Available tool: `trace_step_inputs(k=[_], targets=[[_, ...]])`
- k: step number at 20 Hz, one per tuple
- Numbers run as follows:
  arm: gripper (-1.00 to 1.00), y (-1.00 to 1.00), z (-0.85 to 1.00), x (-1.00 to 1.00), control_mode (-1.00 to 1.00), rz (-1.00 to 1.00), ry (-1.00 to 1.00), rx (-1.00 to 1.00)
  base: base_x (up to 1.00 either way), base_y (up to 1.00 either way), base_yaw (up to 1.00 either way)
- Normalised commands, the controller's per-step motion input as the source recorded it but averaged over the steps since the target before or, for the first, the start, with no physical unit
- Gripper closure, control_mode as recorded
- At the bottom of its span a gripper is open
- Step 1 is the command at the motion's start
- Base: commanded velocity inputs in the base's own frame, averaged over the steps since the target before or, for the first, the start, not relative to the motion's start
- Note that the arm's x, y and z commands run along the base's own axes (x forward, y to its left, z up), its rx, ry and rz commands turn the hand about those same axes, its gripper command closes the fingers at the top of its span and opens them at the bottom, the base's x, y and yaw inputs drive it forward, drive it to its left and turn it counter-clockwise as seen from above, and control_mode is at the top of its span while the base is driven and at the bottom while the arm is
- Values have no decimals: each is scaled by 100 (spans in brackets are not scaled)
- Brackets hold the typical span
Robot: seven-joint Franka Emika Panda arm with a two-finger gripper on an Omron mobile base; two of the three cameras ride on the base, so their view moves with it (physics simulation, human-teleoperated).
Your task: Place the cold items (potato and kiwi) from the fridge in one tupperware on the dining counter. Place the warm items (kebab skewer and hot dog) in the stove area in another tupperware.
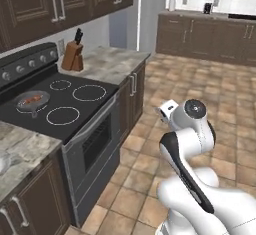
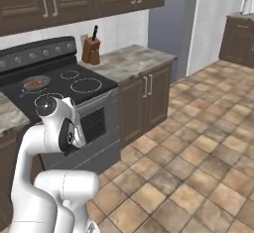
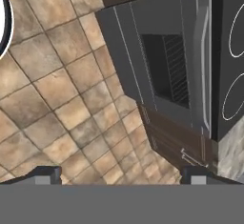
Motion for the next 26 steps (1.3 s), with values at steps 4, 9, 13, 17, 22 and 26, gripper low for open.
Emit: trace_step_inputs(k=[4, 9, 13, 17, 22, 26], targets=[[-100, 0, 0, 0, 100, 0, 0, 0, 87, 0, 37], [-100, 0, 0, 0, 100, 0, 0, 0, 77, 0, 40], [-100, 0, 0, 0, 100, 0, 0, 0, 67, -6, 51], [-100, 0, 0, 0, 100, 0, 0, 0, 45, -20, 51], [-100, 0, 0, 0, 100, 0, 0, 0, 29, -32, 43], [-100, 0, 0, 0, 100, 0, 0, 0, 35, -30, 37]])
